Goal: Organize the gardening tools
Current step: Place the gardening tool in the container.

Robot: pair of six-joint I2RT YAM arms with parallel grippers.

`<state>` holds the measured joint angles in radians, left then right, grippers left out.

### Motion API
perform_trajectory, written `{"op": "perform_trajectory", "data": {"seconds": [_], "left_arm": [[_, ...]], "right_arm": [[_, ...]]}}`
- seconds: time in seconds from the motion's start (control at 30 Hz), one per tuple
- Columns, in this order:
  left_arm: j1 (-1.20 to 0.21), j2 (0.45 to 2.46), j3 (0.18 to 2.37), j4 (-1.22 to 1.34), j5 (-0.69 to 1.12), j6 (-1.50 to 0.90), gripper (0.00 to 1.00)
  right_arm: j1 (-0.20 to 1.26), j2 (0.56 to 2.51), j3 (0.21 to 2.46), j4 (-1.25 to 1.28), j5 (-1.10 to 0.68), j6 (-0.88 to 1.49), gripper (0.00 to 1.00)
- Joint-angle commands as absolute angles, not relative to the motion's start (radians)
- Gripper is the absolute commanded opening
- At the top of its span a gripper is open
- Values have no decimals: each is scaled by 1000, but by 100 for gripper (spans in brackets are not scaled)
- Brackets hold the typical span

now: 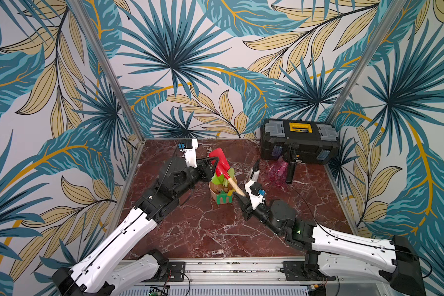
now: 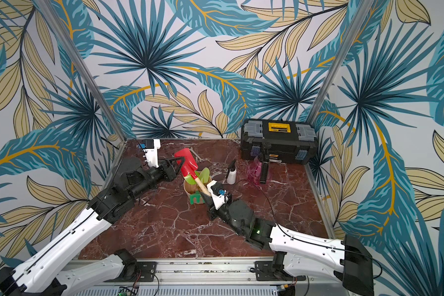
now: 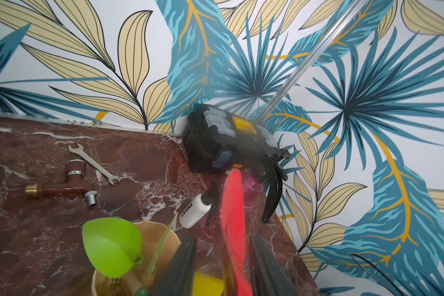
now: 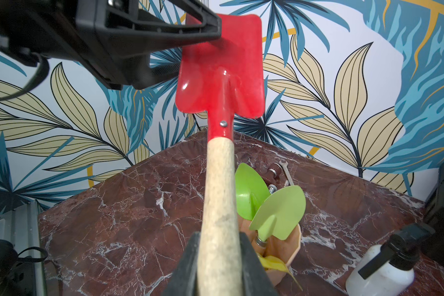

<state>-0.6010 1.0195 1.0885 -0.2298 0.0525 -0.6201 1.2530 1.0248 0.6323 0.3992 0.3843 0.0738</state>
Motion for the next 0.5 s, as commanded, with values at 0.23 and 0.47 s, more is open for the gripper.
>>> {"op": "perform_trajectory", "data": {"seconds": [0.23,0.47], "left_arm": [[-597,1017,1064,-144,123,-569,10],[-597,952,1030,-9,103,-406,0]], "right_arm": [[1259,1048,633,410,386,83,5],[1258,1010,640,293,414,168,66]]}}
